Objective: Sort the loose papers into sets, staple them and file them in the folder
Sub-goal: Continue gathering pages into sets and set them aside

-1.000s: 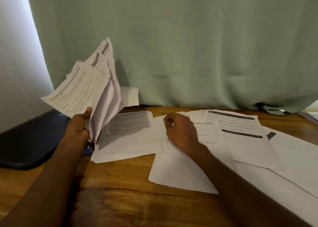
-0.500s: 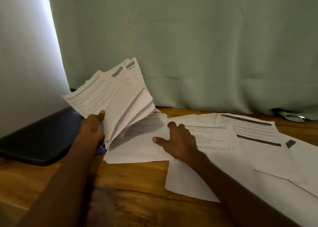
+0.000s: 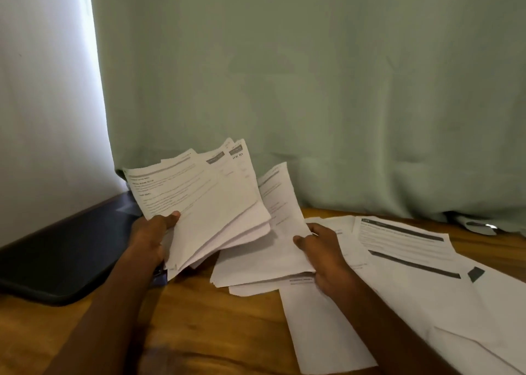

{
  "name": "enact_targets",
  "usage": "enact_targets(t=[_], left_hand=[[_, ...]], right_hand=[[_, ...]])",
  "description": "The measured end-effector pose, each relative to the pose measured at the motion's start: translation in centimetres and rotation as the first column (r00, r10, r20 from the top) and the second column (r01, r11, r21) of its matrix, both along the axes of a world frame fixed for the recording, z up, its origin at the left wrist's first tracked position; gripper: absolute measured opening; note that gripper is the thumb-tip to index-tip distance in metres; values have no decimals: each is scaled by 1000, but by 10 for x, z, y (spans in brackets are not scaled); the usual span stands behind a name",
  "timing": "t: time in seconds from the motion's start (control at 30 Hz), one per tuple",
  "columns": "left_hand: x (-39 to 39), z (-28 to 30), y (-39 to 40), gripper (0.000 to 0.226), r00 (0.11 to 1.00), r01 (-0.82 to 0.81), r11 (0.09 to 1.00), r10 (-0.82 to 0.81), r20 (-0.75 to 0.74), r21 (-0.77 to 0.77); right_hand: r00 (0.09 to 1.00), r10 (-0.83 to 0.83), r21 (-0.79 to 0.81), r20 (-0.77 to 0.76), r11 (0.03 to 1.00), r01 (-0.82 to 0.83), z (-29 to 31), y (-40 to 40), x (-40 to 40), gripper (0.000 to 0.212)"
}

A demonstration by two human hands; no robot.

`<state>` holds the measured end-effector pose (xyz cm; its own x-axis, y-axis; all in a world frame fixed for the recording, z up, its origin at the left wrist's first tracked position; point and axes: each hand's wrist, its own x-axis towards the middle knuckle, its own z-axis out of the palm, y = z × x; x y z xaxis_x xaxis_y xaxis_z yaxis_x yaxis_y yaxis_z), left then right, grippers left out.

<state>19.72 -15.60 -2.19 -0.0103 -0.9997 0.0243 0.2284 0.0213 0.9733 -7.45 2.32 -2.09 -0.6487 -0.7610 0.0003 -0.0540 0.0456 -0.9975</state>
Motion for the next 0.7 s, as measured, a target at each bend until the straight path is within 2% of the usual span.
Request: enact_targets(t=[0.07, 0.27, 0.4, 0.53, 0.7], left_hand=[[-2, 2, -1, 21, 999, -30, 999, 30, 13, -23], [-5, 7, 1, 26, 999, -5, 999, 8, 47, -52], [-5, 9, 1, 30, 999, 42, 999, -42, 16, -4], [-8, 13, 5, 23, 994, 107, 992, -106, -20, 70], [-7, 14, 6, 26, 985, 173, 984, -174, 20, 31]], right_hand=[[997, 16, -23, 80, 1000, -14, 3, 1, -9, 30], [962, 101, -134, 254, 989, -68, 4, 0, -20, 25], [953, 114, -182, 280, 981, -64, 2, -2, -25, 29], [940, 128, -210, 317, 976, -62, -1, -2, -28, 34], [940, 122, -242, 317, 969, -44, -4, -2, -36, 37]])
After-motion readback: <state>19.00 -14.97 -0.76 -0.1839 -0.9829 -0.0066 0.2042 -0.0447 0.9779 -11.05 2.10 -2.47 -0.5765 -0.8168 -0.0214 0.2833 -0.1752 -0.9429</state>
